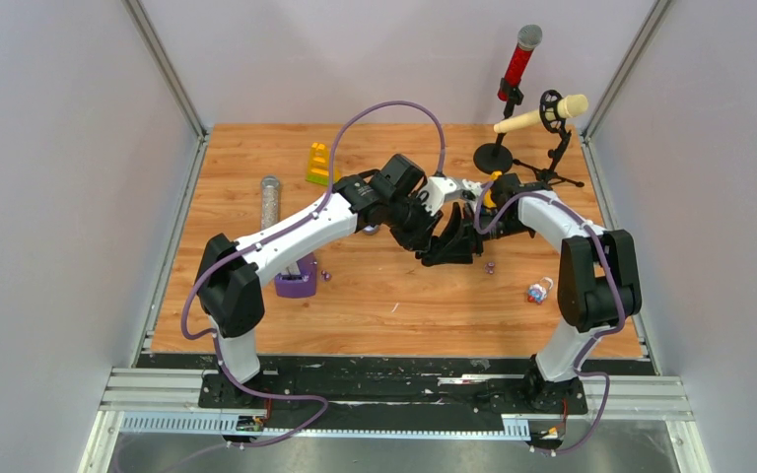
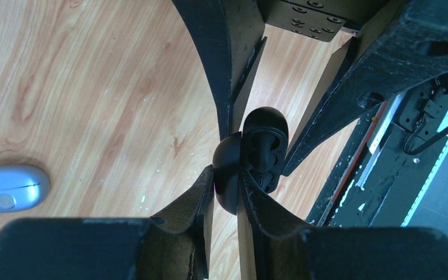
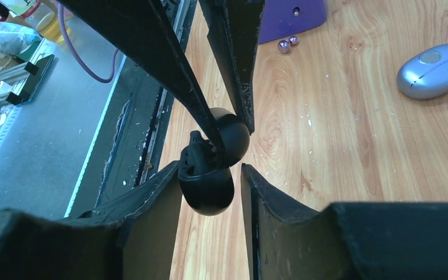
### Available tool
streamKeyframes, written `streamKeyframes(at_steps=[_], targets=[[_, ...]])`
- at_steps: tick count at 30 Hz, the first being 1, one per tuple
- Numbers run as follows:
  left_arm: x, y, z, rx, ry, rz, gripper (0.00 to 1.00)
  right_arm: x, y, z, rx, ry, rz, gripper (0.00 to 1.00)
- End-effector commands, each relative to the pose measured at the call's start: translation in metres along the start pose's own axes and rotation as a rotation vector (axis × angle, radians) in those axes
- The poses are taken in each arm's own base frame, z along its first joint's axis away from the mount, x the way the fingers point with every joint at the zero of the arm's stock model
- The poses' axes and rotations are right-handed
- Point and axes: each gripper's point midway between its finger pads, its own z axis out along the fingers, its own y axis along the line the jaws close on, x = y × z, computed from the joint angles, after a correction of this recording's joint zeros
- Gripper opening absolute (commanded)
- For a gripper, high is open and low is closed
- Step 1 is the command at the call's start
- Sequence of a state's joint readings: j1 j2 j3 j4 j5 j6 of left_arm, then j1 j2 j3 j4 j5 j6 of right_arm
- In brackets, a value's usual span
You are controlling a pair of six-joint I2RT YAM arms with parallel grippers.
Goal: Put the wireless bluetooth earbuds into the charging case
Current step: Close the charging case.
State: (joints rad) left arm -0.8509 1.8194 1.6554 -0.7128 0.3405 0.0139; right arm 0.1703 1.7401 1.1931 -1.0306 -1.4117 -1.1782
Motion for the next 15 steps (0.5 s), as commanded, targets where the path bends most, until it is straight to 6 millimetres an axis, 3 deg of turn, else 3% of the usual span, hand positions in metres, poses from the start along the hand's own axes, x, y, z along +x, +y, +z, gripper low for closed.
streamKeyframes(at_steps=[1, 5, 10, 15], targets=[[-0.010, -0.021, -0.009, 0.073, -0.033, 0.024, 0.27, -0.027, 0.001, -0.002, -0.023, -0.086, -0.110, 0.44], [-0.010, -0.022, -0.007, 0.085, -0.028, 0.020, 0.27, -0.031, 0.006, -0.002, -0.034, -0.112, -0.130, 0.57], [-0.008, -0.023, -0.004, 0.096, -0.018, 0.014, 0.27, -0.028, 0.009, -0.001, -0.044, -0.119, -0.125, 0.54], [-0.010, -0.023, -0.009, 0.108, -0.028, 0.015, 0.27, -0.021, 0.005, -0.004, -0.039, -0.107, -0.141, 0.60]])
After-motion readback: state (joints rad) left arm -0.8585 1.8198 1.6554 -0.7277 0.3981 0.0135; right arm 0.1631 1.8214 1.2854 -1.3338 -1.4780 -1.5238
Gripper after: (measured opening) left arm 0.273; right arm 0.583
